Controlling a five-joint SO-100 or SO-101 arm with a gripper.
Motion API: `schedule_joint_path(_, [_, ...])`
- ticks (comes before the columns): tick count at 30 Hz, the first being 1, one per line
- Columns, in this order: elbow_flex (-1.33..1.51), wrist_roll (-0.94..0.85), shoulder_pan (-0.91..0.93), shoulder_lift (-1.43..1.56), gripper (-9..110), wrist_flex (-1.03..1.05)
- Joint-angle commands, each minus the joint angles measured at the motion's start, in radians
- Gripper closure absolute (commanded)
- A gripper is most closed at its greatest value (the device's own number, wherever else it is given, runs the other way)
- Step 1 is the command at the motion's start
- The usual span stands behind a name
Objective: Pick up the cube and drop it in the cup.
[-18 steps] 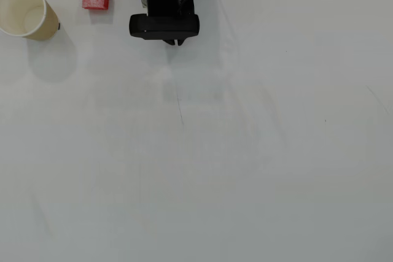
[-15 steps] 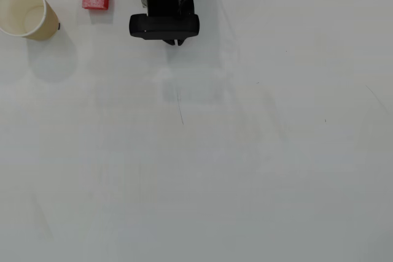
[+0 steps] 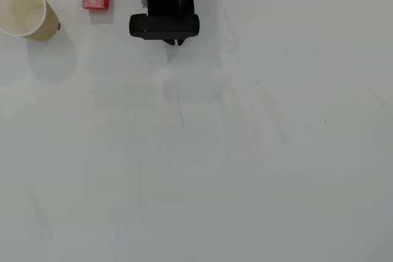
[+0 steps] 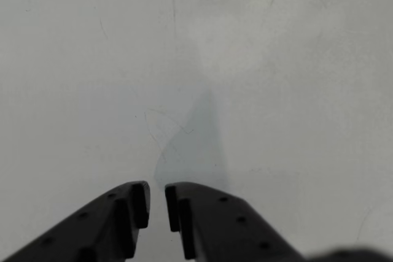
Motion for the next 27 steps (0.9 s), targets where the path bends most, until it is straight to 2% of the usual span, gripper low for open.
schedule_joint_path(1, [0.034, 0.005, -0.003, 0.031, 101, -0.025])
schedule_joint_path(24, [0.034, 0.005, -0.009, 0.032, 101, -0.025])
schedule_joint_path(27, [0.035, 0.005, -0.044, 0.032, 101, -0.100])
